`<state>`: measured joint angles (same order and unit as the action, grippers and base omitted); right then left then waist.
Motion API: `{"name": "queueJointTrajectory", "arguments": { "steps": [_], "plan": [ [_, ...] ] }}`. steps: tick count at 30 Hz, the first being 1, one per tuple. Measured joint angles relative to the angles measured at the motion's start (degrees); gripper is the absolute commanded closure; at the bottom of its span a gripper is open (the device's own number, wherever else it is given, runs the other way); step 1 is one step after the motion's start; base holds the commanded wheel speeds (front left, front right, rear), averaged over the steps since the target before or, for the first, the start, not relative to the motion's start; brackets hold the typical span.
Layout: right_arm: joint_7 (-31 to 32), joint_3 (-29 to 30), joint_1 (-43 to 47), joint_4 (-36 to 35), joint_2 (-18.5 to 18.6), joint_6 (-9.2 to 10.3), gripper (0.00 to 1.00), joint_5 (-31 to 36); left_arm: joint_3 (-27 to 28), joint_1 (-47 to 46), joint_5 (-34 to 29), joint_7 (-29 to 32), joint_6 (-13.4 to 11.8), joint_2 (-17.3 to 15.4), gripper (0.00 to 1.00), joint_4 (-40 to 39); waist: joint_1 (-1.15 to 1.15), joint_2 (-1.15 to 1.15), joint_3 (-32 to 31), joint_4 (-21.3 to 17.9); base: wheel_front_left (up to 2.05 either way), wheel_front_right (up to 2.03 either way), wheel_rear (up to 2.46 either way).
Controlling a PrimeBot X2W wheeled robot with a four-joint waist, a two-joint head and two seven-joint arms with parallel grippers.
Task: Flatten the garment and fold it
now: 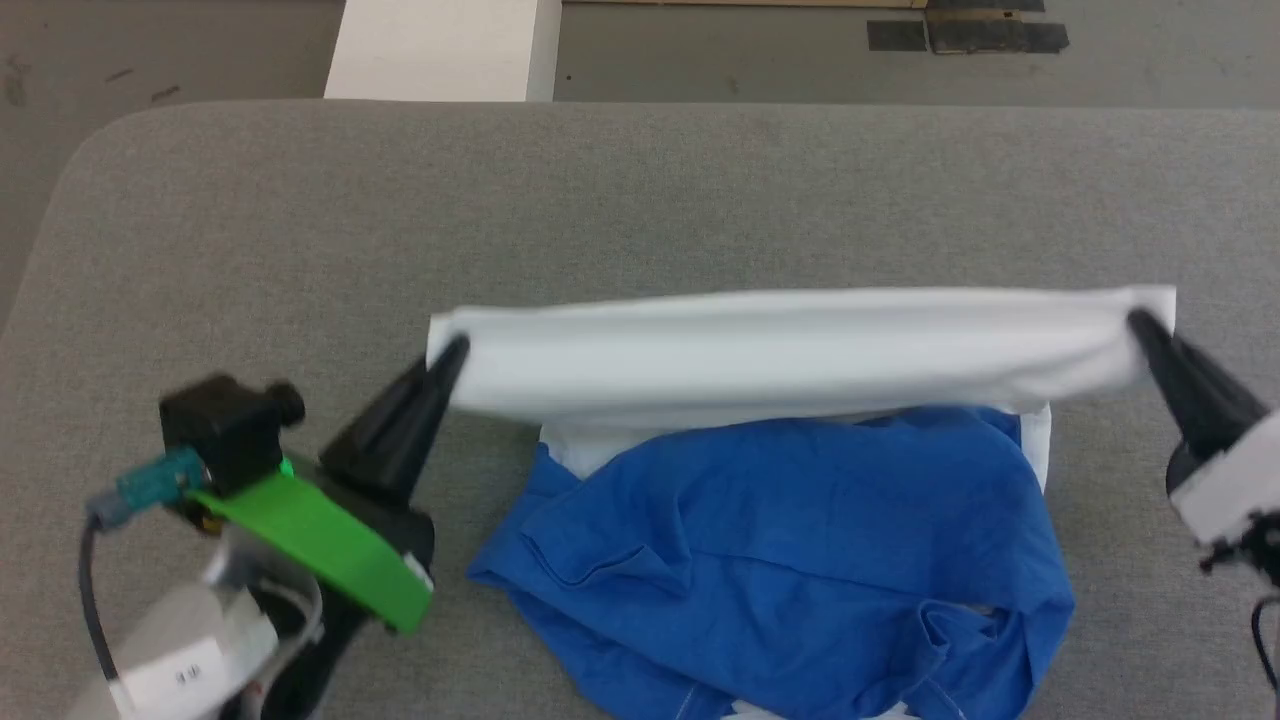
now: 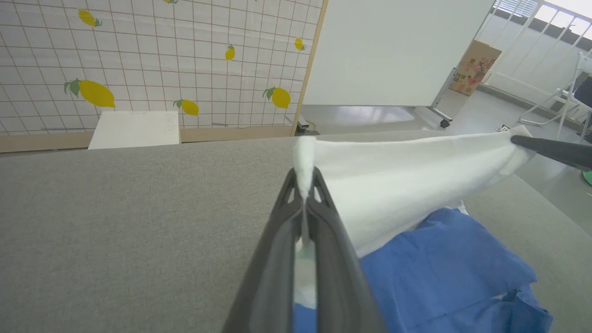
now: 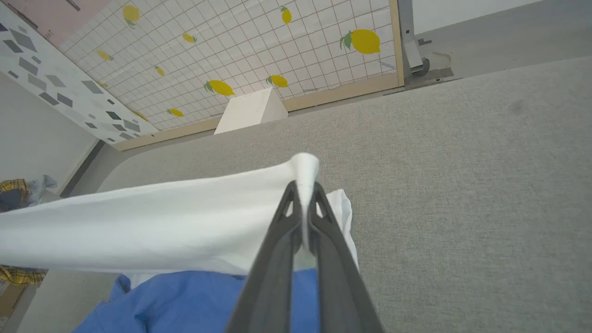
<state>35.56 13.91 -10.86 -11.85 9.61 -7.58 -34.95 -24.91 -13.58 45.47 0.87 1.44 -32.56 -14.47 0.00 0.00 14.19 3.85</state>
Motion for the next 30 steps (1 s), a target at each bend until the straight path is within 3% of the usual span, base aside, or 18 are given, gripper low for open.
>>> {"name": "queueJointTrajectory", "arguments": {
  "steps": [9, 16, 23, 24, 25, 26, 27, 28, 29, 30],
  "plan": [
    [3.86, -1.68, 16.83, -7.36, -0.42, 0.01, 1.0, -8.4, -3.25, 12.5, 1.87, 0.16, -2.5, -0.48, 1.0, -4.3, 0.0, 0.0, -2.18, 0.17, 0.0, 0.0, 0.0],
    [6.88, -1.56, 26.01, -6.71, 0.76, 0.01, 1.0, -10.1, -7.5, 22.23, 6.84, 6.48, -4.66, -2.08, 1.0, -3.13, 0.0, 0.0, -4.73, -0.43, 0.0, 0.0, 0.0],
    [6.82, -3.14, 28.23, -3.15, 1.14, 0.01, 1.0, -7.55, -8.91, 23.48, 9.59, 8.18, -4.94, -1.34, 1.0, 1.08, 0.0, 0.0, -6.82, -0.89, 0.0, 0.0, 0.0],
    [6.57, -3.68, 28.23, -2.4, 1.12, 0.01, 0.84, -7.21, -9.11, 23.37, 9.59, 8.18, -4.6, -1.05, 0.97, 1.99, 0.0, 0.0, -7.18, -0.93, 0.0, 0.0, 0.0],
    [6.2, -4.05, 28.23, -1.77, 1.1, 0.01, 0.62, -6.97, -9.25, 23.24, 9.59, 8.16, -4.44, -0.77, 0.82, 2.75, 0.0, 0.0, -7.46, -0.95, 0.0, 0.0, 0.0],
    [5.76, -4.59, 28.2, -1.03, 1.09, 0.01, 0.16, -6.67, -9.38, 23.13, 9.58, 8.11, -4.2, -0.35, 0.62, 3.66, 0.0, 0.0, -7.83, -0.97, 0.0, 0.0, 0.0],
    [5.32, -5.08, 28.17, -0.43, 1.1, 0.01, 0.0, -6.36, -9.5, 23.02, 9.58, 8.03, -4.0, 0.04, 0.45, 4.49, 0.0, 0.0, -8.18, -1.01, 0.0, 0.0, 0.0],
    [5.01, -5.48, 28.1, 0.05, 1.08, 0.01, 0.0, -6.31, -9.54, 22.95, 9.58, 7.77, -3.97, 0.43, 0.09, 5.2, 0.0, 0.0, -8.52, -1.05, 0.0, 0.0, 0.0],
    [4.71, -5.75, 28.1, 0.42, 1.03, 0.01, 0.0, -6.31, -9.53, 22.91, 9.59, 7.44, -3.89, 0.77, 0.0, 5.69, 0.0, 0.0, -8.86, -1.11, 0.0, 0.0, 0.0],
    [4.49, -5.98, 28.09, 0.62, 1.03, 0.01, 0.0, -6.31, -9.5, 22.89, 9.62, 7.15, -3.7, 1.01, 0.0, 6.05, 0.0, 0.0, -9.12, -1.16, 0.0, 0.0, 0.0]
  ]
}}
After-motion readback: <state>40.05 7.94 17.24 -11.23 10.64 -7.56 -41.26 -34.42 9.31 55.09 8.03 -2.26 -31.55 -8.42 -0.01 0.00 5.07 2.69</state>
